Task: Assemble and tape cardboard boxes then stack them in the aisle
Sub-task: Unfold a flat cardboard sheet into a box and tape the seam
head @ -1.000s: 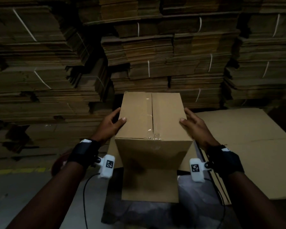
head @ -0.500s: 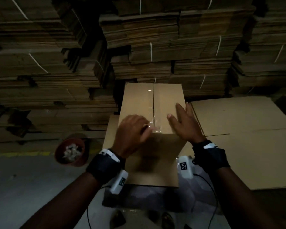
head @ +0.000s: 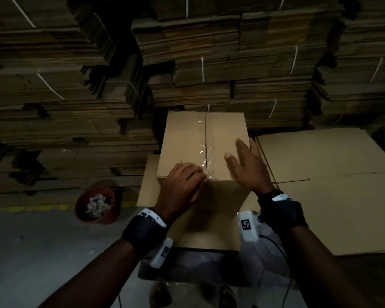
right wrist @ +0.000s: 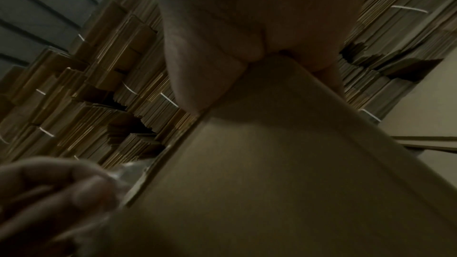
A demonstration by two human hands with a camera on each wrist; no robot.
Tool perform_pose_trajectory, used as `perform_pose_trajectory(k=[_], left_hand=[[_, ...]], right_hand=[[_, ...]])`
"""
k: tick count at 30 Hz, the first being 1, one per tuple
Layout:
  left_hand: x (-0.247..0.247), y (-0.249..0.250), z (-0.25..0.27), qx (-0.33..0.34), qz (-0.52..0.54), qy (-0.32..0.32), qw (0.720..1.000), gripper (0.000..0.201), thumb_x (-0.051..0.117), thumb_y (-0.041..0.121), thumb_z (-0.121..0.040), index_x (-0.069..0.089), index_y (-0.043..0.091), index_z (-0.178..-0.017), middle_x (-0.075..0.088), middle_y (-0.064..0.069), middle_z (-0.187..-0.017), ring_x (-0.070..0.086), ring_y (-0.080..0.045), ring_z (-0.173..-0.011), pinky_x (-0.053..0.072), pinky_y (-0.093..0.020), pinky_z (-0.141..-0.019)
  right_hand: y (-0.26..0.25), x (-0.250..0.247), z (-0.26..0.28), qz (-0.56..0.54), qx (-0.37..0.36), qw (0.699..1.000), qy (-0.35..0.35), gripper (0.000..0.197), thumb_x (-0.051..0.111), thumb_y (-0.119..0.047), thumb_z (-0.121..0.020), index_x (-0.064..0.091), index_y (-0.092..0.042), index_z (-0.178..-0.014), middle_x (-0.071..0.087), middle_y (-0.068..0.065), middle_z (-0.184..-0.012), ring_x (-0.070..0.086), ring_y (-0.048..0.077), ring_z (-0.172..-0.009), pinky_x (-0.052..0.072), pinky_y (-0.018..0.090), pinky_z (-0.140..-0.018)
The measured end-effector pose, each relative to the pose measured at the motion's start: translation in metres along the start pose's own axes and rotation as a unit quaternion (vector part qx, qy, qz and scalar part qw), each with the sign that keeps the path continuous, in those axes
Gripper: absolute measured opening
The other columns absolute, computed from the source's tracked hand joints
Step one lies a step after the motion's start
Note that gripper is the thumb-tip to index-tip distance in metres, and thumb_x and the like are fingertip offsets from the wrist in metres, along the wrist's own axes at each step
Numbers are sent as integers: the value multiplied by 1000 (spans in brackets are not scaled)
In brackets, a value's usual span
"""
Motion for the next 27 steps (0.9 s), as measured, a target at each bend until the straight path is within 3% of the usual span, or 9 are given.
perform_pose_trajectory(k=[4, 8, 14, 16, 18, 20, 23, 25, 27], left_hand=[[-35, -31, -23, -198, 211, 63, 955, 15, 46, 28, -105, 54, 21, -115, 68, 0, -88, 69, -14, -73, 60, -43, -62], [-27, -63, -46, -337, 423, 59, 839, 18, 47, 33, -105, 47, 22, -120, 70, -13, -96, 71, -35, -84, 59, -61, -69], [-6, -72, -88, -273, 349, -1, 897, 19, 60, 19, -100, 59, 24, -118, 61, 2, -130, 61, -11, -112, 54, -44, -99], [5, -63, -96, -228, 285, -88, 927, 27, 58, 25, -102, 61, 19, -128, 58, -2, -139, 57, -7, -116, 49, -31, -104], [23, -60, -98, -190, 177, -199, 945, 36, 49, 36, -105, 62, 21, -135, 50, -1, -146, 41, -18, -131, 33, -38, -112], [35, -65, -97, -178, 119, -266, 940, 34, 44, 35, -106, 65, 24, -131, 50, -2, -143, 33, -24, -131, 27, -40, -106], [36, -73, -106, -162, 145, -248, 944, 23, 58, 17, -101, 67, 18, -121, 69, -4, -112, 59, -13, -103, 45, -37, -93], [33, -79, -112, -189, 199, -231, 933, 40, 70, 15, -93, 53, 19, -129, 71, 0, -91, 67, -10, -77, 53, -31, -71], [36, -86, -120, -207, 177, -255, 928, 59, 78, 20, -87, 46, 21, -137, 68, 3, -93, 64, -12, -76, 48, -26, -68]], right_hand=[[-1, -1, 1, -1, -2, 1000, 0, 66, 46, -57, -102, 24, -34, -159, 2, -2, -170, 18, 30, -153, 32, 48, -115], [-1, -1, 2, 3, -1, 1000, -6, 66, 46, -58, -101, 24, -34, -159, 2, -2, -170, 18, 31, -153, 31, 48, -115], [-4, -4, 4, -6, -6, 1000, -4, 66, 46, -56, -102, 25, -32, -159, 3, 0, -170, 18, 31, -153, 30, 46, -116], [-4, -4, 5, -10, -6, 1000, -5, 67, 46, -57, -102, 24, -31, -159, 3, 0, -170, 18, 31, -153, 31, 46, -115], [-3, -4, 5, -6, -8, 1000, -5, 67, 46, -58, -101, 25, -32, -159, 3, 0, -170, 19, 31, -153, 32, 47, -115], [-3, -3, 5, -2, -11, 1000, -4, 67, 46, -58, -101, 24, -33, -159, 4, 0, -170, 20, 32, -153, 33, 48, -114], [-3, -3, 4, -2, -8, 1000, -5, 67, 46, -59, -101, 24, -33, -159, 3, 0, -170, 20, 32, -153, 33, 48, -114], [-2, -3, 5, -3, -6, 1000, -7, 67, 46, -58, -101, 24, -33, -159, 3, 0, -170, 20, 32, -153, 33, 48, -114], [-3, -3, 5, -3, -7, 1000, -9, 68, 46, -58, -101, 24, -33, -160, 3, 0, -170, 21, 32, -152, 34, 48, -114]])
Point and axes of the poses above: each hand's wrist, its own z-axis away from the middle knuckle, its own x-axis out of the palm, y = z × x, the point moved 10 cm from there along -z, towards the middle knuckle
